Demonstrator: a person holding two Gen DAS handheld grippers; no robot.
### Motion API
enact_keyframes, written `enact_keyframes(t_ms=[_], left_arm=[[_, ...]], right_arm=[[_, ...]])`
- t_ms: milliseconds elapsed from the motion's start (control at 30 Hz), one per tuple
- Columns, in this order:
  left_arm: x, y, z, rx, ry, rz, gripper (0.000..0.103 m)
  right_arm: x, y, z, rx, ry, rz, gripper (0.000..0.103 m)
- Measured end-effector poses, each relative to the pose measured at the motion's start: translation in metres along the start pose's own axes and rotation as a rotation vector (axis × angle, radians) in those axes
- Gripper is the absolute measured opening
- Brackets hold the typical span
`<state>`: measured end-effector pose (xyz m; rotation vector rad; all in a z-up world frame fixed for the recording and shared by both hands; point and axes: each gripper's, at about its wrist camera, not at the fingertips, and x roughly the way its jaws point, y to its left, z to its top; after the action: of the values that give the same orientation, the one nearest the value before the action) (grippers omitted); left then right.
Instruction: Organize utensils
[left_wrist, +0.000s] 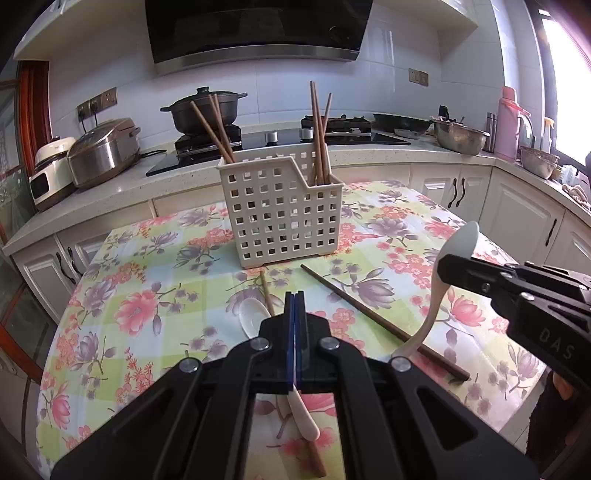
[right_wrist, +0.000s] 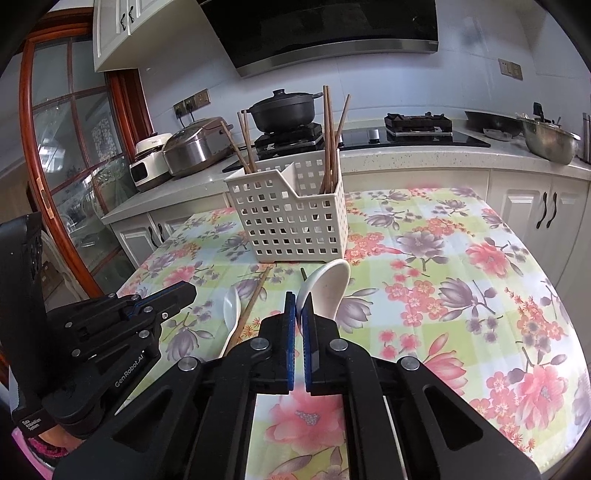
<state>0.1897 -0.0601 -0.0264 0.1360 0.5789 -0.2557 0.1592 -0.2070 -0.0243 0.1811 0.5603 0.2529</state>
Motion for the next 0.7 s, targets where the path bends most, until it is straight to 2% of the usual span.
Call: enact_keyframes(t_ms=[233, 300, 367, 533, 700], left_arm=[[0.001, 0.022, -0.001, -0.057, 0.006, 0.029, 0.001], [0.004, 0.030, -0.002, -0.076, 0.014, 0.051, 0.012], [0.008, 0.036, -0.004, -0.090, 0.024, 0.063, 0.036], [0.035, 0.042, -0.007, -0.112, 0.074, 0.066, 0.045], [0.071, 0.040, -0.008, -0.117, 0.145, 0.050, 0.047]], right_arm=[[-0.012, 0.005, 0.004, -0.031, -0.051, -0.005, 0.004], [-0.012, 0.007, 0.004, -0.034, -0.049, 0.000, 0.004], [-0.010, 0.008, 0.003, -0.038, -0.045, 0.002, 0.004], [-0.001, 0.011, -0.003, -0.040, -0.020, 0.018, 0.004], [0.001, 0.013, -0.004, -0.049, -0.019, 0.036, 0.004]])
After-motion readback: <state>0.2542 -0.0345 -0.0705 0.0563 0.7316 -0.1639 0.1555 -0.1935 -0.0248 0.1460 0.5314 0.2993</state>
